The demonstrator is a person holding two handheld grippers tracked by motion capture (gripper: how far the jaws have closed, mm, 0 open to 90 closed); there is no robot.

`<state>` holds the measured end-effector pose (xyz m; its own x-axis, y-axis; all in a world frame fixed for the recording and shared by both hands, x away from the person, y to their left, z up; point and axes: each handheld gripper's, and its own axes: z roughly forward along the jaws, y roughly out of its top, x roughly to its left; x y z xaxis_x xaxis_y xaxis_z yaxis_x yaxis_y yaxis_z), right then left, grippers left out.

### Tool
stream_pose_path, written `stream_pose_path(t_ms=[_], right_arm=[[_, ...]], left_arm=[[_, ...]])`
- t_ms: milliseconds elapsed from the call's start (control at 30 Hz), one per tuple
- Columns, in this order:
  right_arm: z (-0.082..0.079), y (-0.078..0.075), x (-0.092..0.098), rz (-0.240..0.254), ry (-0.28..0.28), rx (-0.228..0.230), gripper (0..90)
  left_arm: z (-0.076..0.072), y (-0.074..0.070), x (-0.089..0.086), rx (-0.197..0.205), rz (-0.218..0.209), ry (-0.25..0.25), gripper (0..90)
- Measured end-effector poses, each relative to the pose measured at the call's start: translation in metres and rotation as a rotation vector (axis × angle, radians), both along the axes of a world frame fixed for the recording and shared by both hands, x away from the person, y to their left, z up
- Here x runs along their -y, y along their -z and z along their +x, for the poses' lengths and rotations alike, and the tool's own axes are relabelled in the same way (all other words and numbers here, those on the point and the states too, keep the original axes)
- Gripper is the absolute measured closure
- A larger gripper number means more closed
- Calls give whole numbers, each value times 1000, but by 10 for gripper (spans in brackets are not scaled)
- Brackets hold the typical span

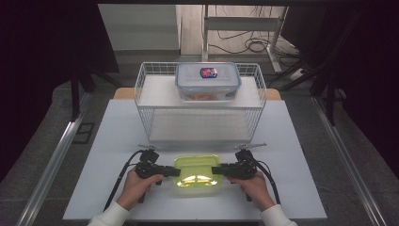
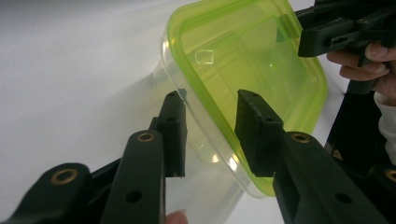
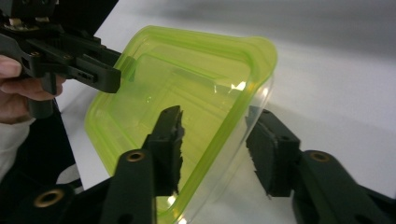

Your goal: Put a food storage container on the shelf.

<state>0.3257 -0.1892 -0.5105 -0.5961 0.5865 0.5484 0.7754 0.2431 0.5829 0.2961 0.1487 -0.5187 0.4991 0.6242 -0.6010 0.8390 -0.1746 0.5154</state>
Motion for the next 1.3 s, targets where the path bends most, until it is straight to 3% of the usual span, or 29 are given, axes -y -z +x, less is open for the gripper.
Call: stream_pose_path(t_ms=[100, 333, 400, 500, 767, 867, 1067, 1300], right_arm=[[-2, 0, 2, -12, 9, 8, 660], [-9, -2, 5, 2, 15, 10, 697], [-13, -4, 6, 7, 16, 18, 712], [-16, -4, 8, 24, 13, 18, 725], [-19, -6, 10, 46, 15, 23, 761], [-22, -9, 11, 80, 11, 27, 806], [-23, -9, 11, 83, 10, 27, 807], [-26, -17, 11, 92, 0, 76, 807]], left_arm=[[-2, -1, 1, 11, 2, -7, 660], [-9, -4, 1, 32, 8, -5, 678], [-10, -2, -1, 16, -26, -6, 681], [-11, -2, -2, 17, -33, -1, 685], [-18, -6, -3, 65, -27, -9, 732], [-21, -10, -7, 86, -39, -26, 776], [-25, -13, -8, 111, -39, -24, 774], [-30, -22, -9, 154, -38, -19, 774]])
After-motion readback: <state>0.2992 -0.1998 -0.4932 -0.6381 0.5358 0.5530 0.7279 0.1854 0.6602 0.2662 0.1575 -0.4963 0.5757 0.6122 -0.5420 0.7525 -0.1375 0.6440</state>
